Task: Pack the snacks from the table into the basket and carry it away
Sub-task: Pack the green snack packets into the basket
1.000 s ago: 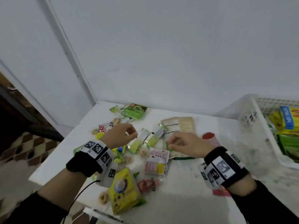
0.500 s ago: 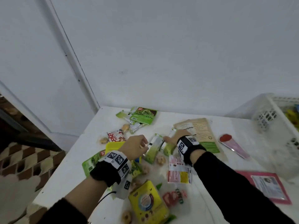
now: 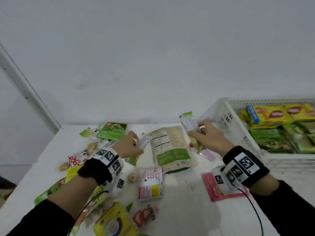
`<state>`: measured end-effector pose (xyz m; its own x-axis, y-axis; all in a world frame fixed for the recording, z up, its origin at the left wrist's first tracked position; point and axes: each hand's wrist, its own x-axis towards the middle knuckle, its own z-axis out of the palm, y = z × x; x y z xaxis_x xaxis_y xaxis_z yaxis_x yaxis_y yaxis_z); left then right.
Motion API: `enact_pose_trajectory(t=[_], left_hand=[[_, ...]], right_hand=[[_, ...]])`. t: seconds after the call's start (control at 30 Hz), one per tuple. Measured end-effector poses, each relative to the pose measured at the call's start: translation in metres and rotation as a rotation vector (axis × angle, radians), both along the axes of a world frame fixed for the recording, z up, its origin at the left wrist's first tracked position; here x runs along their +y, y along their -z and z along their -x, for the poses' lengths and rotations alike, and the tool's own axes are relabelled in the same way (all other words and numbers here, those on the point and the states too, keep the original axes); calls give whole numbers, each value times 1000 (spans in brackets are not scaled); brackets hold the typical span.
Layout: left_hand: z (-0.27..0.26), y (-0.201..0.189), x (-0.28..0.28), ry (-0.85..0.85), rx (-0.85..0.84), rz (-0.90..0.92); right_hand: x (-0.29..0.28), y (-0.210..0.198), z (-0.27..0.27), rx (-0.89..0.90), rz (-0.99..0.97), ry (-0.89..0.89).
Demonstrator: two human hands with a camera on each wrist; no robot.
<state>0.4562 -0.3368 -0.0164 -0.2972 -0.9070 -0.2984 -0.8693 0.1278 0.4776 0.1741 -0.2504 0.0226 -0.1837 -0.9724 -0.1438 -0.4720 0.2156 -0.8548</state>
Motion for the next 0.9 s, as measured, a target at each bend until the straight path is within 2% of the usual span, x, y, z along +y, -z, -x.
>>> enact_pose_trajectory(t=[0.13,0.27,0.37,0.53,0.67,0.77,0.9], left_hand=[[83,-69,4,148,236,58],[184,-121,10,382,234,0],[261,-134,8,496,291,-31],[389,-122,10,525,313,-47],[483,-95,18,473,239,-88],[527,-73,25,491,199,-192],[571,-51,36,501,132,-161]], right_hand=[[33,-37,92,-29,79,130],[58,-55,189,139,30,157],[72,-63,265,260,-29,179],[101,-72,372,441,-93,191],[115,-62,438,526,-187,221],[114,-47,474,513,-217,212],[101,-37,506,488,-273,221]])
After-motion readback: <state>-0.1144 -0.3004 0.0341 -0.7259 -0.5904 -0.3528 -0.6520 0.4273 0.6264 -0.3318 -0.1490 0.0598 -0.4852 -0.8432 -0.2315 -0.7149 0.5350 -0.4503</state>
